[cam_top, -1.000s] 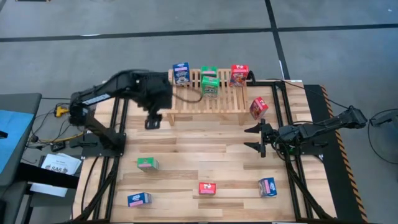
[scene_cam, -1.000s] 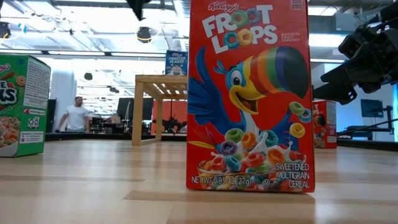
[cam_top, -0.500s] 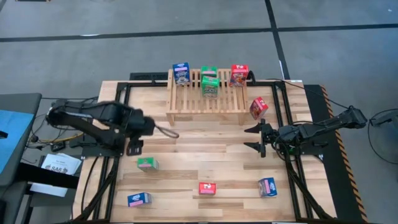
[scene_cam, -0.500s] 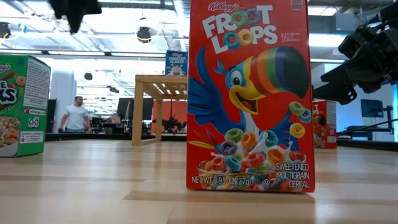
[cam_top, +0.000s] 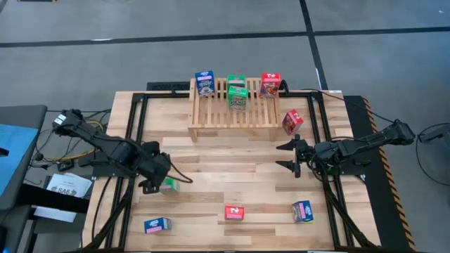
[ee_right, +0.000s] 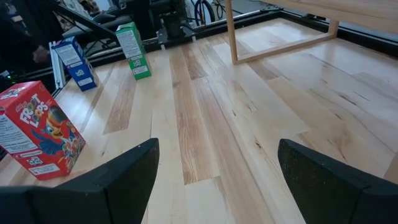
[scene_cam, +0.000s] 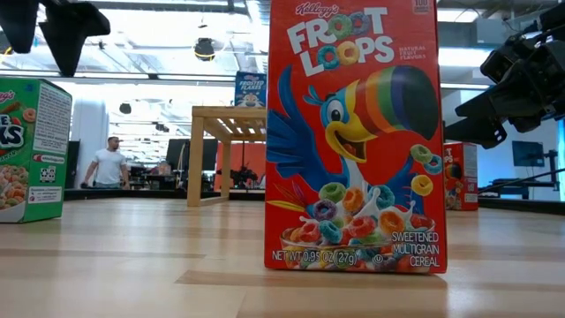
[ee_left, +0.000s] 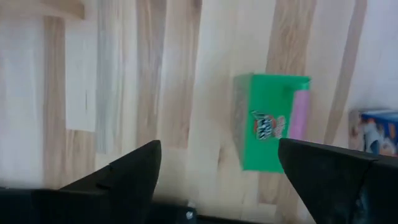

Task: Stack cereal on shelf
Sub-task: Put the green cereal box on the shelf aligned with the other green cereal box

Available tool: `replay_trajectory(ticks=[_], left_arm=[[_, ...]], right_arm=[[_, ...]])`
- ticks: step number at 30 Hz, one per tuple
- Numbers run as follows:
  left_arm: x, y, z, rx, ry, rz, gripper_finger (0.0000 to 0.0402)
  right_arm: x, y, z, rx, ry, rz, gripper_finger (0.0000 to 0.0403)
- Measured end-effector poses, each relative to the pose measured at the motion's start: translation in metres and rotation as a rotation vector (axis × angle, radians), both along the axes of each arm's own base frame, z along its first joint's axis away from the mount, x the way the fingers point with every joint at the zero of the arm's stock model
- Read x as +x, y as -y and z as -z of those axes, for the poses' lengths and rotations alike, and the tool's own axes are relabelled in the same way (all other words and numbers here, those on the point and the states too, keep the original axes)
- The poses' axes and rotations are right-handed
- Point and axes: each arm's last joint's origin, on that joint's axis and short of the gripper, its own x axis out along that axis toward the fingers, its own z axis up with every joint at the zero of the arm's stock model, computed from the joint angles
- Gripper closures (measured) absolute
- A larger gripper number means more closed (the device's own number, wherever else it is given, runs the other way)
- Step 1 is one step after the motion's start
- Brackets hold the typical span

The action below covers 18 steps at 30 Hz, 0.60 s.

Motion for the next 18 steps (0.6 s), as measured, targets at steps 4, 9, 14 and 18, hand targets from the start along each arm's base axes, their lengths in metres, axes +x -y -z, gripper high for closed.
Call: replay_trajectory(ticks=[4,9,14,18], left_arm=[[0.0,0.011,0.003,0.022,0.022,0.002,0.0081],[0.004,0.026,0.012,0.042,-0.005,0.008,0.0071],[0.009,0.036,0.021,0.069,-0.027,0.018,0.0044],[0.009,0.041,0.024,0.072,-0.026,-0.007,0.0022]], right_arm=[[0.0,0.0,0.0,-0.003,0.0,-0.001,0.0049],[0.0,0.0,0.0,-0.003,0.0,-0.001,0.0049],[0.0,0.0,0.0,-0.003,0.0,-0.001,0.0049],[0.0,0.0,0.0,-0.002,0.0,-0.001,0.0049]])
